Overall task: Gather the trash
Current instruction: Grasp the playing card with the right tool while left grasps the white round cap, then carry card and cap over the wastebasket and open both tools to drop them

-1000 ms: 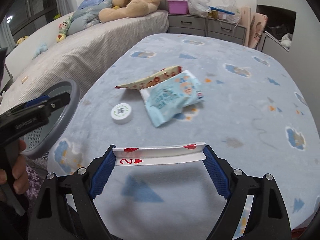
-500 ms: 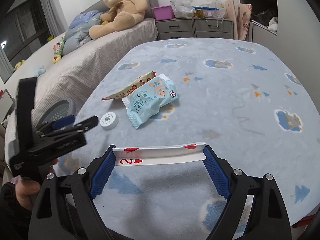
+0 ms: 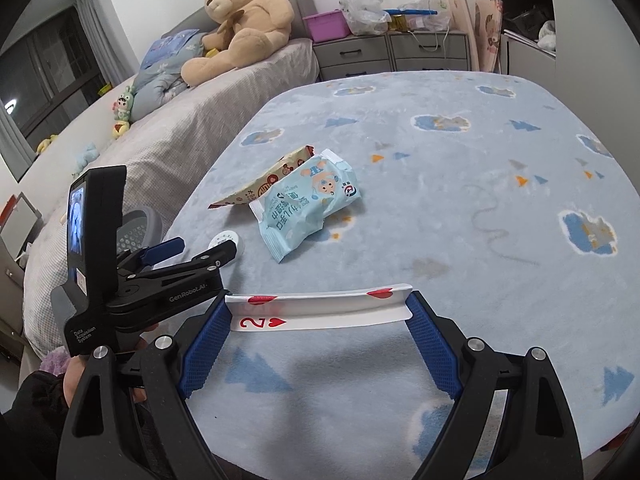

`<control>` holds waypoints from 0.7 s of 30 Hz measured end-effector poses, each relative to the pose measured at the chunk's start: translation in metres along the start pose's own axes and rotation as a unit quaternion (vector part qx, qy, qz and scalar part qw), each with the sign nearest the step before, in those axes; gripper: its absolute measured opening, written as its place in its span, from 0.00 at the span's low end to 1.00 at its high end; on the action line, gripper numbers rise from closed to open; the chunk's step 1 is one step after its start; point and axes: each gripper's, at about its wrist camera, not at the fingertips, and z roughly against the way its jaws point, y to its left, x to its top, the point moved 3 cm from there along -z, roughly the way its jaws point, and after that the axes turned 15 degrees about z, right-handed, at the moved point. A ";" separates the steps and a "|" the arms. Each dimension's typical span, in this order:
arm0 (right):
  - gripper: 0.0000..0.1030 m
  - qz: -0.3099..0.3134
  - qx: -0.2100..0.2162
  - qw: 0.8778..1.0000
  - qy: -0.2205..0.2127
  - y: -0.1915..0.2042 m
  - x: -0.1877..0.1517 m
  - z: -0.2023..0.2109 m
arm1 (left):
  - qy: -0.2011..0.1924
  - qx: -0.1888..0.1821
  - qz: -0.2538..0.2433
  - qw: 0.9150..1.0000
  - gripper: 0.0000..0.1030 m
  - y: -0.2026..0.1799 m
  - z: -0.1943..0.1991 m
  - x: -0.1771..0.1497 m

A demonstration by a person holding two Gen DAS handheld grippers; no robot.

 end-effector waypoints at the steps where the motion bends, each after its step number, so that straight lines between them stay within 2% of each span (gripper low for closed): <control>1: 0.81 0.000 0.001 1.000 0.002 0.000 0.000 -0.001 | 0.002 0.004 -0.004 1.000 0.74 -0.001 -0.002 -0.001; 2: 0.81 0.000 0.000 1.000 0.004 0.000 -0.001 -0.002 | 0.005 0.008 -0.008 1.000 0.74 -0.002 -0.004 -0.001; 5: 0.81 0.000 0.002 1.000 0.007 0.000 -0.002 -0.005 | 0.007 0.004 -0.015 1.000 0.66 -0.005 -0.005 -0.002; 8: 0.81 0.002 0.003 1.000 0.008 0.002 -0.003 -0.006 | 0.006 -0.003 -0.023 1.000 0.50 -0.008 -0.004 -0.003; 9: 0.81 0.003 0.003 1.000 0.008 0.002 -0.003 -0.006 | 0.006 -0.008 -0.026 1.000 0.41 -0.009 -0.003 -0.004; 10: 0.81 0.003 0.002 1.000 0.009 0.003 -0.003 -0.007 | 0.006 -0.011 -0.029 1.000 0.38 -0.011 -0.003 -0.005; 16: 0.81 0.004 0.000 1.000 0.014 0.003 -0.005 -0.011 | 0.005 -0.026 -0.023 0.999 0.38 -0.008 0.010 -0.008; 21: 0.81 0.007 -0.001 1.000 0.015 0.006 -0.005 -0.015 | -0.021 -0.031 -0.015 0.999 0.38 0.004 0.035 -0.005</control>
